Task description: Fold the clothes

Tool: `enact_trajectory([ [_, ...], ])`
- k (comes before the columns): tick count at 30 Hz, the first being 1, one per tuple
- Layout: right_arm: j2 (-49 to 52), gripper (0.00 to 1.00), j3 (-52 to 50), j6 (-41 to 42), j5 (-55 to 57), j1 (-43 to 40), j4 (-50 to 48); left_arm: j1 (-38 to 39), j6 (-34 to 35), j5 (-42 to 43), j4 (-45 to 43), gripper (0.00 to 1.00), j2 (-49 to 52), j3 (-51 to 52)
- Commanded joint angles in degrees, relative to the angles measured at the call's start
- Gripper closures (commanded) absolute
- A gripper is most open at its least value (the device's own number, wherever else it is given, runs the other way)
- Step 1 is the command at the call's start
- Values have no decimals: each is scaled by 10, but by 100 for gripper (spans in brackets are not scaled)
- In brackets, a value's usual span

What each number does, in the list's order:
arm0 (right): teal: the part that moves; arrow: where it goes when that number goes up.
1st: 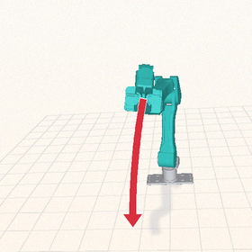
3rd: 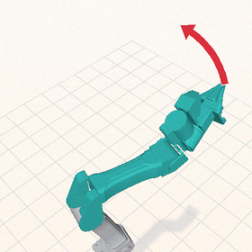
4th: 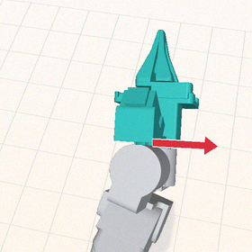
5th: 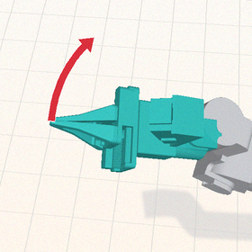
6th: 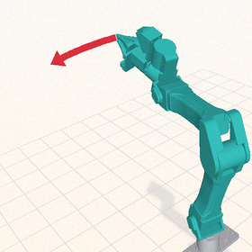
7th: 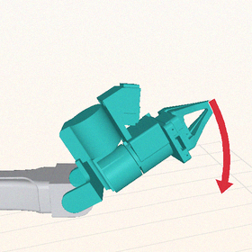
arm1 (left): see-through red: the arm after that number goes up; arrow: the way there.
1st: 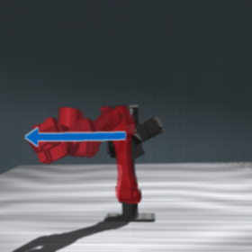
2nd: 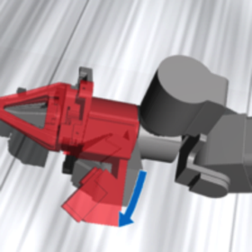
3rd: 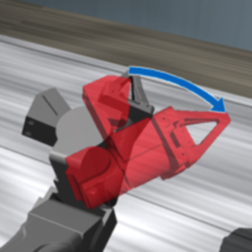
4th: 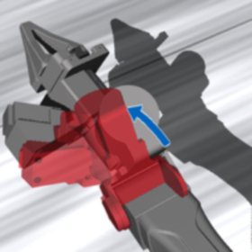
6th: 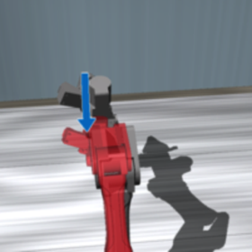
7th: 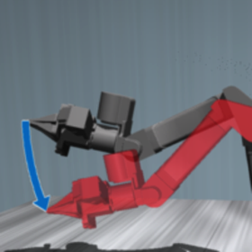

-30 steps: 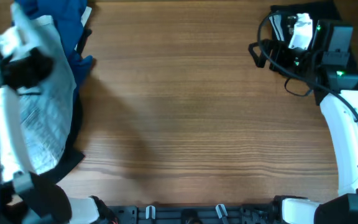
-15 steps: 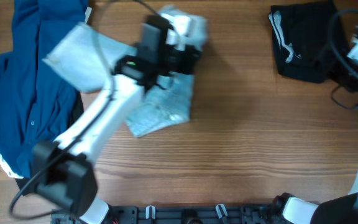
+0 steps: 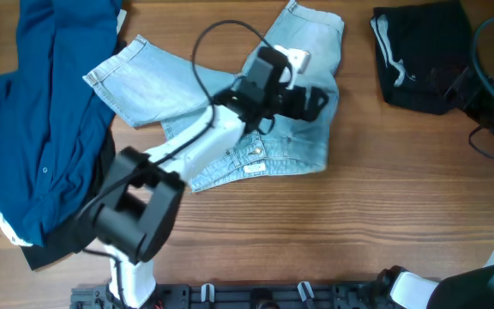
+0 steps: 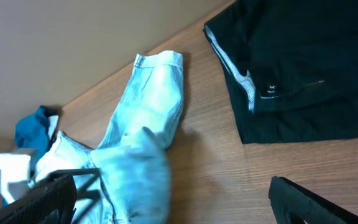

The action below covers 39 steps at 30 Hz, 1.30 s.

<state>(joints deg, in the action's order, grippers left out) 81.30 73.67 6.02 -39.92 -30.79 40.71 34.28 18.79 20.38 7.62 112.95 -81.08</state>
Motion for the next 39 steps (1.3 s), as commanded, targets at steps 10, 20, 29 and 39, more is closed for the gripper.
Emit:
enact_trajectory([
  [10, -8, 0, 10, -30, 56, 161, 16, -217, 10, -61, 305, 0, -245, -31],
  [20, 114, 1, 8, 50, 236, 353, 129, -293, -38, -83, 413, 0, -235, -30],
  [29, 244, 33, -6, 114, 279, 421, 140, -293, -38, -111, 428, 0, -216, -30],
  [39, 249, 36, -68, 155, 356, 428, 80, -293, -38, -111, 448, 0, -166, -30],
])
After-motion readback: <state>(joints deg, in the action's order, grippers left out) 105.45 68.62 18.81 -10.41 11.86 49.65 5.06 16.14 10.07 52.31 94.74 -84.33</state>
